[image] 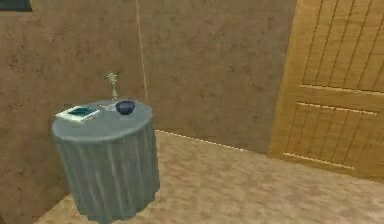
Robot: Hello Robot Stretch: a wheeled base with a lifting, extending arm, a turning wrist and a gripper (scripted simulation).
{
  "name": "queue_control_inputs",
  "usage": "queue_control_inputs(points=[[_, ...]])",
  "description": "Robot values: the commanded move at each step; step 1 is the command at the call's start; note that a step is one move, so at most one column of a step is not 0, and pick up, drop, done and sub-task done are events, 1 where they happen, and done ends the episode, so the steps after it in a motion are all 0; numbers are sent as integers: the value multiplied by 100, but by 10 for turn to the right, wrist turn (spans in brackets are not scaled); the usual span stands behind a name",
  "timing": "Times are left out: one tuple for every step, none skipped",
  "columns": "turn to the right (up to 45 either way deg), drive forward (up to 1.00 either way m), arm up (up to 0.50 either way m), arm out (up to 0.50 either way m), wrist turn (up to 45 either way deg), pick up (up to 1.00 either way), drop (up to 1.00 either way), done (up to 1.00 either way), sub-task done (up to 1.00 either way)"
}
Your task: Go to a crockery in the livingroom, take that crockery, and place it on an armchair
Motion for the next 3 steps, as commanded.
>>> queue_control_inputs(points=[[0, 55, 0, 0, 0, 0, 0, 0, 0], [-450, 0, 0, 0, 0, 0, 0, 0, 0], [-450, 0, 0, 0, 0, 0, 0, 0, 0]])
